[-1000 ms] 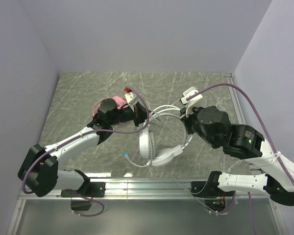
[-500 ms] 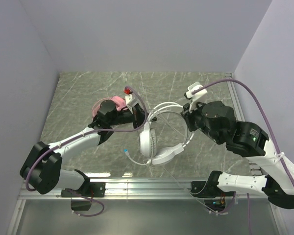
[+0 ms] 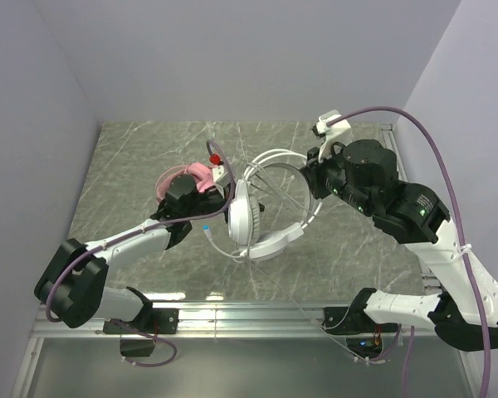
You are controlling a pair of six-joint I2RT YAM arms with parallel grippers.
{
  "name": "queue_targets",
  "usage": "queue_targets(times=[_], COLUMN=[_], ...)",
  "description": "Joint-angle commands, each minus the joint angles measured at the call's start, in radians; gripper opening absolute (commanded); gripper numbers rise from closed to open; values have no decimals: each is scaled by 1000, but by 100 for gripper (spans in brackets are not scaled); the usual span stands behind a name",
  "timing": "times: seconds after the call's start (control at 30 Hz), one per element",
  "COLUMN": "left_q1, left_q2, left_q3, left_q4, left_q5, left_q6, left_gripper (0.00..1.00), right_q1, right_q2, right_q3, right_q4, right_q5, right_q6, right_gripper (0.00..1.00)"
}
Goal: Wrap the headphones
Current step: Wrap the headphone cable with the left arm
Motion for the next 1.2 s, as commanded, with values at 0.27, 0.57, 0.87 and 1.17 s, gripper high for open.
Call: queue_targets(times=[0.27, 0.57, 0.87, 1.17], left_q1=[-77, -158, -254, -357], left_q2=[36, 84, 133, 131], left_q3=[-77, -91, -114, -126], left_q4=[-31, 36, 116, 135], left_q5=[-29, -55, -111, -180], left_q6=[-37, -84, -134, -174], left_gripper=[1, 1, 1, 1], right_q1=[-61, -77, -90, -95], right_q2=[33, 49, 39, 0], right_q3=[272, 214, 125, -38], right_q4=[397, 534, 703, 926], right_q5=[-26, 61, 230, 474], right_q6=[178, 236, 356, 377], right_gripper=[0, 0, 0, 0])
